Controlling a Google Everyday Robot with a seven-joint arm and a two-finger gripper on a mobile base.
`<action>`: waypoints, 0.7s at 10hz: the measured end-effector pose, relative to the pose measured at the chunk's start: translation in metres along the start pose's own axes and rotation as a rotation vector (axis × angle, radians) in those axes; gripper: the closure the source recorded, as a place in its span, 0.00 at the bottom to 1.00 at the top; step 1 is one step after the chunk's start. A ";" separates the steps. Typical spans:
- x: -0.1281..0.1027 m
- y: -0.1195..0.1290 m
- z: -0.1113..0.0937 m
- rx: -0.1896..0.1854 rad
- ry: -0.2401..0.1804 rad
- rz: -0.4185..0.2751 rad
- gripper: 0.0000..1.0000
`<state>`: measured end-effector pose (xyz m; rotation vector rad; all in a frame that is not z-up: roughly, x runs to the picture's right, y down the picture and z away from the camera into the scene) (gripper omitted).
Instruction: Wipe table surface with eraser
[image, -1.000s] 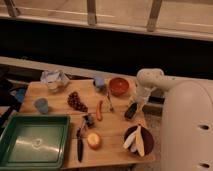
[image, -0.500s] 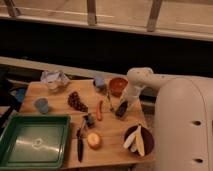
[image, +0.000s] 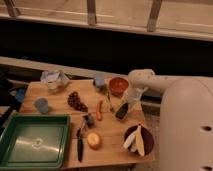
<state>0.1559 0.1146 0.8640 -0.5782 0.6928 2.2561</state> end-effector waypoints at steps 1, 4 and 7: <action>-0.011 -0.019 -0.006 -0.015 -0.004 0.011 1.00; -0.020 -0.040 -0.013 -0.050 -0.004 -0.017 1.00; -0.004 -0.022 -0.012 -0.066 0.003 -0.062 1.00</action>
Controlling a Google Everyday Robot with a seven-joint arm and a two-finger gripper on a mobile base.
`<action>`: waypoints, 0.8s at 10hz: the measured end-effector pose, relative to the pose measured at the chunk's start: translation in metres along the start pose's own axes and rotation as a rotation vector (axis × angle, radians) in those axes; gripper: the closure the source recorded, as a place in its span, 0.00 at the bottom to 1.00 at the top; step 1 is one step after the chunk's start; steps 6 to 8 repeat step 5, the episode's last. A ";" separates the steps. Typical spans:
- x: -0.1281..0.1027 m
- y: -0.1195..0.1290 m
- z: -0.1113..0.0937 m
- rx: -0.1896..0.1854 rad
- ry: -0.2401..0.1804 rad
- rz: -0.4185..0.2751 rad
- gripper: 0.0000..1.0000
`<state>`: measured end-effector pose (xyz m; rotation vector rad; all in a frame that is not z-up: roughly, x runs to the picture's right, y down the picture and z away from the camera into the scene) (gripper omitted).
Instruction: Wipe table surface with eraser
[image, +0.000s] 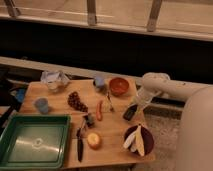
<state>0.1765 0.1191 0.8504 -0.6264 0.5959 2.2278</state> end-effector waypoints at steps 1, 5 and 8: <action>0.013 0.011 0.003 0.000 0.005 -0.014 1.00; 0.043 0.017 0.010 0.022 0.017 -0.006 1.00; 0.043 0.017 0.010 0.022 0.017 -0.006 1.00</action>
